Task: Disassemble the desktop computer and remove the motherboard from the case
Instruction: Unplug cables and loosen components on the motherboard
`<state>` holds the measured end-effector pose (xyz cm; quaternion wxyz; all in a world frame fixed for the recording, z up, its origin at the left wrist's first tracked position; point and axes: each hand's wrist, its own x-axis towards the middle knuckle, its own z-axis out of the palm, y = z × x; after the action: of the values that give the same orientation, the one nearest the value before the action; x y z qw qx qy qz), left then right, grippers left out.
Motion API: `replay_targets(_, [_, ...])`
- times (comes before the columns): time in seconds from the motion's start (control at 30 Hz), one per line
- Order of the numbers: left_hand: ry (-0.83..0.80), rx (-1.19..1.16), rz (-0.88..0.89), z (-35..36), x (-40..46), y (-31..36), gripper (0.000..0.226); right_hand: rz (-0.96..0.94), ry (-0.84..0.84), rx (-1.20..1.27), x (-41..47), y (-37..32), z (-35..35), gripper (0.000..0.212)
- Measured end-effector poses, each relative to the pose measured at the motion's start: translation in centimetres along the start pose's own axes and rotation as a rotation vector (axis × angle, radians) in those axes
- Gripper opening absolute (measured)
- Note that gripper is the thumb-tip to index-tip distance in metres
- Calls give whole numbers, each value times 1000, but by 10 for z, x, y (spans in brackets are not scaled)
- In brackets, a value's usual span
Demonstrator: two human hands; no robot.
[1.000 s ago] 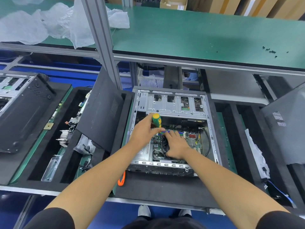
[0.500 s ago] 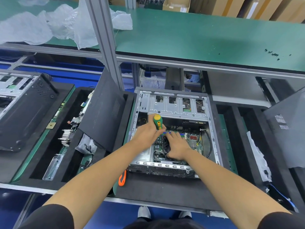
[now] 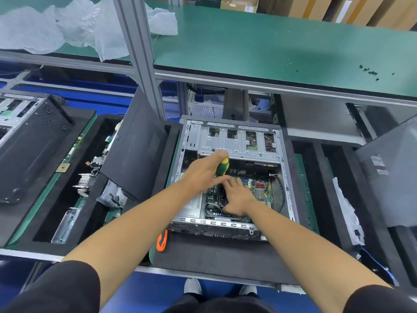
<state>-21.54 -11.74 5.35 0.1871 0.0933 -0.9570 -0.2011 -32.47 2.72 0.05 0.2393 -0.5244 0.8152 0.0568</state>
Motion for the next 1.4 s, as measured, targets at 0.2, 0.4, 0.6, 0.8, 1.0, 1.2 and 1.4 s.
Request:
replay_targets(0.2, [-160,291,329,-23,25,2,58,7,-22,-9,2,1,1,101])
replay_targets(0.4, [-481,349,435,-59,49,2,36,3,-11,-4,2,1,0,97])
replay_targets(0.6, [-640,536,392,-70,68,13,50,-1,6,-11,1,1,1,94])
replay_targets(0.8, [-548,566,195,-60,69,15,46,1,15,-22,2,1,3,96])
replay_targets(1.0, [-495,625,198,-61,61,20,46,-5,22,-6,2,2,4,95])
replay_targets(1.2, [-684,649,316,-76,71,22,45,-5,17,1,2,2,4,98])
replay_targets(1.4, [-757,702,573,-81,78,26,30,-5,12,4,4,3,4,95])
